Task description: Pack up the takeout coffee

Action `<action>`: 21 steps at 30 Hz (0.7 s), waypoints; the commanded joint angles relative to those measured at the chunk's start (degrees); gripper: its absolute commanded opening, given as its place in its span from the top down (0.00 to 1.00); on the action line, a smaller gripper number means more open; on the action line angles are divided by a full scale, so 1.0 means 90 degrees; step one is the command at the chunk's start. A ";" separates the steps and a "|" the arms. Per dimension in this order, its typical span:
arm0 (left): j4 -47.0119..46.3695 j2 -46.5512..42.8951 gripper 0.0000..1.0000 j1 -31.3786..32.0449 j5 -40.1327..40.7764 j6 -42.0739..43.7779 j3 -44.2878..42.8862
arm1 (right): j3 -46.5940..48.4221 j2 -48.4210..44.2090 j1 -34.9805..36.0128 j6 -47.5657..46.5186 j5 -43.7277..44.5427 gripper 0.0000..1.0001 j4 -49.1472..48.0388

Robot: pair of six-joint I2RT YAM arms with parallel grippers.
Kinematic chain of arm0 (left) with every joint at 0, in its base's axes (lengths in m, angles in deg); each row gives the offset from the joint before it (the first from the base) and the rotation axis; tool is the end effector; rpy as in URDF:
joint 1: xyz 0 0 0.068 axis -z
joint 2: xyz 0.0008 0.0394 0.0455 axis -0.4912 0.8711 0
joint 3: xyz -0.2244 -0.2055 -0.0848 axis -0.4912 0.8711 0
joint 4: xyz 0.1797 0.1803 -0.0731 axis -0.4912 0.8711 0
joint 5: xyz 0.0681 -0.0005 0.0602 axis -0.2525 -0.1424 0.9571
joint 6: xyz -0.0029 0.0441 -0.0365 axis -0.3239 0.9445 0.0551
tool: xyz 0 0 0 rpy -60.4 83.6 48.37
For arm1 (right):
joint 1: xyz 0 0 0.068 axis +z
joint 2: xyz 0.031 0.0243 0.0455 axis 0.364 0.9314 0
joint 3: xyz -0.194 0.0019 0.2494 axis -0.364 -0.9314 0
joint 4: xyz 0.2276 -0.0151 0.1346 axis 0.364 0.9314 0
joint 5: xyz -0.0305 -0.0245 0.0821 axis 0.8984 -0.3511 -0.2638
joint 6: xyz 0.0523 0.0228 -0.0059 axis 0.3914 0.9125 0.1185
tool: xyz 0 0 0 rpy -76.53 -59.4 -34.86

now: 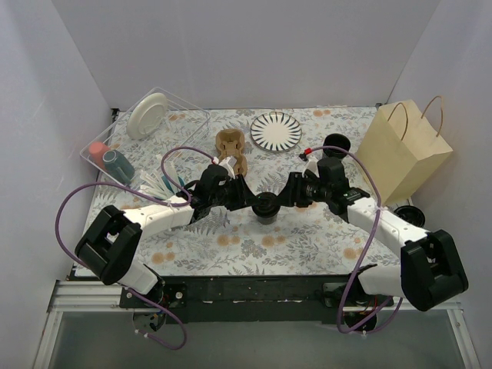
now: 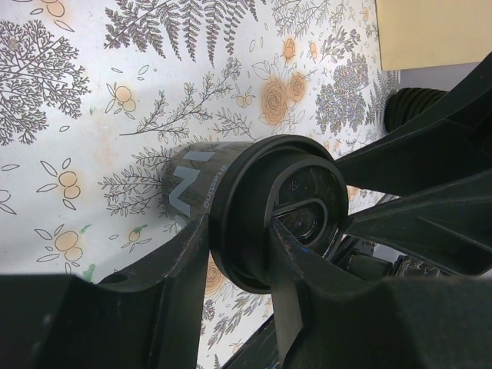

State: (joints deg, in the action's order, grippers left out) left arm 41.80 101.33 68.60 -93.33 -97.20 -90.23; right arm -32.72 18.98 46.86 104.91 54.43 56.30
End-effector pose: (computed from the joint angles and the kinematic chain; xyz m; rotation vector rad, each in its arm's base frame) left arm 0.2365 -0.2056 0.2352 -0.8859 2.4520 -1.3264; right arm 0.2279 0.1302 0.2608 -0.2323 2.2639 1.0692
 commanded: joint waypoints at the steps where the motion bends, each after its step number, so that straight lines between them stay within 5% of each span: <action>1: 0.0872 0.0066 0.69 0.0051 0.0327 0.0234 0.0212 | 0.0061 -0.0371 -0.0033 -0.0025 0.0228 0.46 -0.0016; 21: 0.1028 0.0251 0.69 0.0139 0.0454 0.0214 0.0007 | -0.0690 -0.0391 -0.0042 0.0443 0.0258 0.60 -0.0650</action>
State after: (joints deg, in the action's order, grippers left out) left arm 43.27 101.40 69.06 -92.30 -97.18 -91.04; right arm -35.89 15.72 46.75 107.67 56.81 53.33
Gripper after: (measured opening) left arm 0.323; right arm 0.412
